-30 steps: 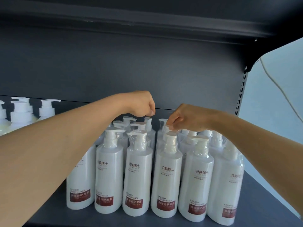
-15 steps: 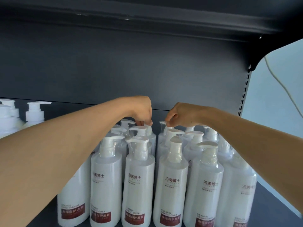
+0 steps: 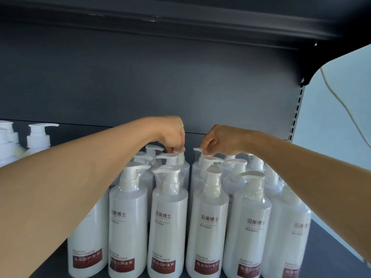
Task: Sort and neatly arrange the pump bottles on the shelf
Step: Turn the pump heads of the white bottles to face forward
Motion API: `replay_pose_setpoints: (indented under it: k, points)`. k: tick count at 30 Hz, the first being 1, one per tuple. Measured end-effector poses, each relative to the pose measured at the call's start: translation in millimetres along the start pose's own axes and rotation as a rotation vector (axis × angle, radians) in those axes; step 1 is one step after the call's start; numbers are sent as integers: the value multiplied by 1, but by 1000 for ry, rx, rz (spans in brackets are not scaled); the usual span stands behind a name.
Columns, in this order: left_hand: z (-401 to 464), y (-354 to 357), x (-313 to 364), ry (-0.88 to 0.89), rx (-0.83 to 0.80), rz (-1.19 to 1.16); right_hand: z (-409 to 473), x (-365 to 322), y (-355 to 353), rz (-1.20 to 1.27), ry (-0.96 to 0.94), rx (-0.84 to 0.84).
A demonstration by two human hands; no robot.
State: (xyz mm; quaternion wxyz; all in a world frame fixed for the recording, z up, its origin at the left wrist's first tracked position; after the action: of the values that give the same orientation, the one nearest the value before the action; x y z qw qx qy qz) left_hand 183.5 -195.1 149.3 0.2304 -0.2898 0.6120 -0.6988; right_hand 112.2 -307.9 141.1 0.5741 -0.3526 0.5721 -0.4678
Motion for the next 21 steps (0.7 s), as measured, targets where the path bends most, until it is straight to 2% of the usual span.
replay_pose_setpoints:
  k: [4,7,9,16,21]
  points:
    - [1,-1,10,-3,13,118,-5,6,-5,18,33,3]
    - [6,-10,30,46,101,120,-13,21,-31,62,66,142]
    - [12,-11,49,110,92,50,-22,38,-46,57,116,196]
    - [39,17,106,196,-51,14,-43,89,-42,0,242,20]
    - [51,26,113,190,-77,23,-44,101,-36,170,209,72]
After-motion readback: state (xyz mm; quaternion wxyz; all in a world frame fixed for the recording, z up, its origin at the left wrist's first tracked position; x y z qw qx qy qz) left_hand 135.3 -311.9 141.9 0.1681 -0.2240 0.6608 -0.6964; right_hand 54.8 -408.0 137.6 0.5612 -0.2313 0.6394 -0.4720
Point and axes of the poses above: each hand's wrist, its own z-axis towards the middle knuckle, its own y-axis out of the palm, x = y × z, the point moved 5 cm from there along z, towards the middle knuckle, and after that the axes turned 6 degrees about z, right-handed, at the moved point
